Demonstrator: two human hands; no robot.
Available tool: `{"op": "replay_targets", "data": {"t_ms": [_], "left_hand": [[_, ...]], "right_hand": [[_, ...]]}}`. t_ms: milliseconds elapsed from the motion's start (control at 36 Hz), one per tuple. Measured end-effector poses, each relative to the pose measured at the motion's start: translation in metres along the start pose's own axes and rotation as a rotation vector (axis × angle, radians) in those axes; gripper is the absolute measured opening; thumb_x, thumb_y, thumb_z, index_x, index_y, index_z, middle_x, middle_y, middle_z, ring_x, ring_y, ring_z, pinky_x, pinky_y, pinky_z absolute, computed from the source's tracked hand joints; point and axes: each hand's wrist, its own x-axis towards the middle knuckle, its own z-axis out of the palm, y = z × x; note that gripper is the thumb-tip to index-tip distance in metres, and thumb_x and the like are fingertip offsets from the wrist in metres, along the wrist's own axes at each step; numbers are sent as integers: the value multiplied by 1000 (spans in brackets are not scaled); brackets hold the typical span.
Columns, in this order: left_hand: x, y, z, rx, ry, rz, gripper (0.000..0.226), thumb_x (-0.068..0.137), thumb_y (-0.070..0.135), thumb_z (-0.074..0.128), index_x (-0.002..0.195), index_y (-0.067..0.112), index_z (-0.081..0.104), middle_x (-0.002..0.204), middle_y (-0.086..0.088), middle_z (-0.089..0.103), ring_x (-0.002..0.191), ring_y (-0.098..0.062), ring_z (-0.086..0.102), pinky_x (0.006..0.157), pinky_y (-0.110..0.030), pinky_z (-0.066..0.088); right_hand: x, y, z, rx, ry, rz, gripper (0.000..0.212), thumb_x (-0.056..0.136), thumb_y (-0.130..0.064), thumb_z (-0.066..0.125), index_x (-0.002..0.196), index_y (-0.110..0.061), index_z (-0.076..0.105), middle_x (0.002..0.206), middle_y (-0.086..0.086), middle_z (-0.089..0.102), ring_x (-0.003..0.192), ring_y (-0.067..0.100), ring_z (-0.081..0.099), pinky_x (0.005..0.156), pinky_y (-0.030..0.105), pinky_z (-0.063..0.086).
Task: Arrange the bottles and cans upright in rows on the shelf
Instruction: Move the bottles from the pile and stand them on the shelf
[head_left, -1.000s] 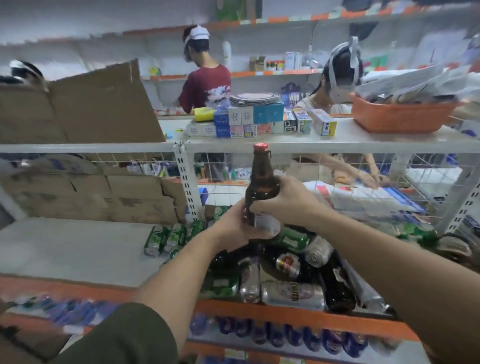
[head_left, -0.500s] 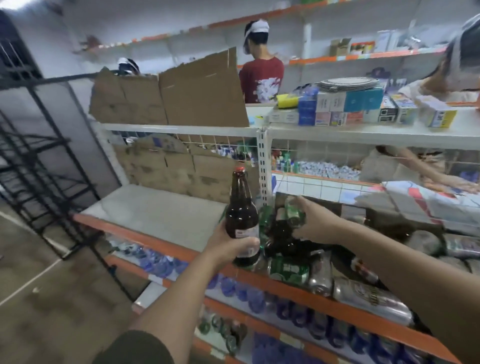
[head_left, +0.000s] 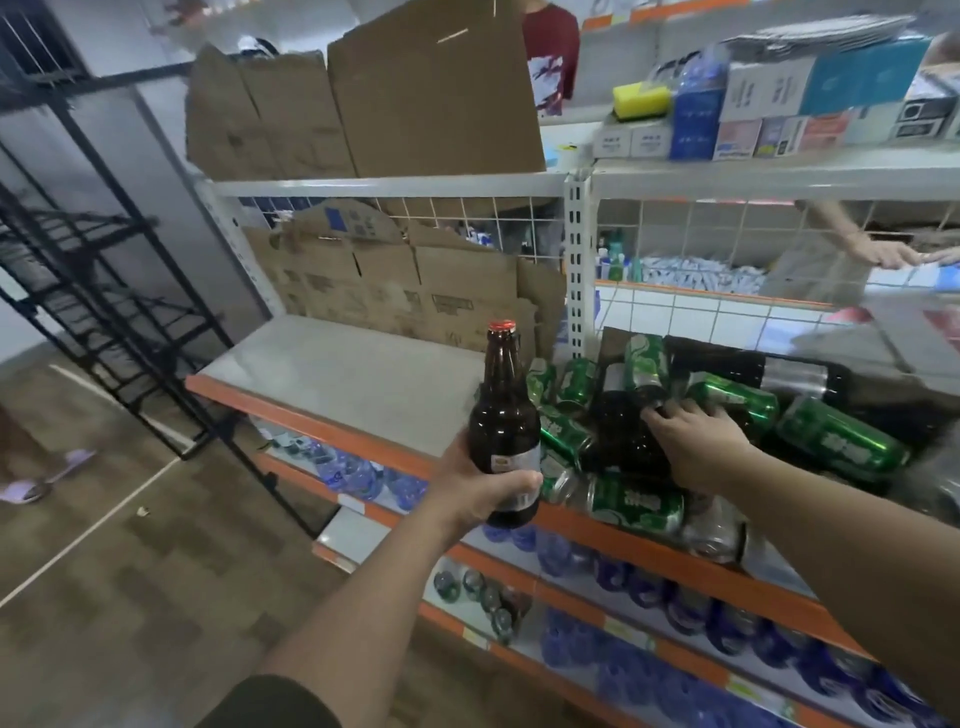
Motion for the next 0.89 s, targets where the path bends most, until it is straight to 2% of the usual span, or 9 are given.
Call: {"op": "replay_targets", "data": {"t_ms": [167,306,444,528,639,694,750,833,889], "left_hand": [[6,-1,5,2,-42,3,66,58,20,91,119,20,66,106,-4,77,97,-20,74,78,-27,61],[11,8,10,-11,-82,8,62,59,23,90,116,23,68,107,-3,78,100,-20,74,90,-40,59],[10,28,15,-36,-67,28,53,58,26,91,107,27,71,103,1,79,96,-16,75,85,-35,60],[9,47,15,-17,-49,44,65,52,36,92,112,24,70,102,2,78,98,-19,74,79,-33,57],[0,82,12,-9,-3,115,70,50,40,91,115,26,70,106,4,77,101,-16,73,87,-38,59],[-5,100,9,-4,3,155,75,49,48,91,118,28,69,108,7,77,100,-12,74,92,-39,58],[-15,118,4,0,23,184,79,50,54,92,121,31,68,108,10,77,99,-9,74,93,-38,57],[-33,135,-7,-9,75,186,84,48,57,93,123,30,66,109,10,77,98,-9,74,94,-39,58],[-49,140,-16,-21,134,187,78,50,51,93,120,31,67,107,10,77,96,-9,74,93,-39,58]], "right_hand": [[10,-1,21,-6,75,22,73,87,-12,63,151,-23,30,146,7,44,139,29,37,122,51,21],[0,6,9,39,130,58,90,83,-32,75,155,-19,21,152,11,36,143,32,32,120,54,22],[-18,12,-28,107,213,107,89,78,-45,79,146,-19,28,140,8,44,134,32,38,108,51,34],[-33,14,-59,405,286,217,83,70,-49,83,134,-18,40,126,5,52,120,29,50,95,47,46],[-54,20,-87,1140,390,263,50,62,-32,86,98,-14,57,81,5,70,69,21,68,53,31,54],[-62,21,-97,1296,446,142,26,63,-22,78,82,-8,66,65,8,70,57,22,66,51,30,53],[-70,15,-108,1366,490,28,15,68,-11,79,78,-7,68,63,10,69,54,18,63,51,26,50],[-76,1,-124,1413,496,-68,45,63,-34,95,96,-15,71,82,0,77,72,10,72,65,24,55],[-82,-13,-137,1460,461,-135,44,65,-32,96,100,-18,72,88,-3,78,79,8,74,68,22,55]]}}
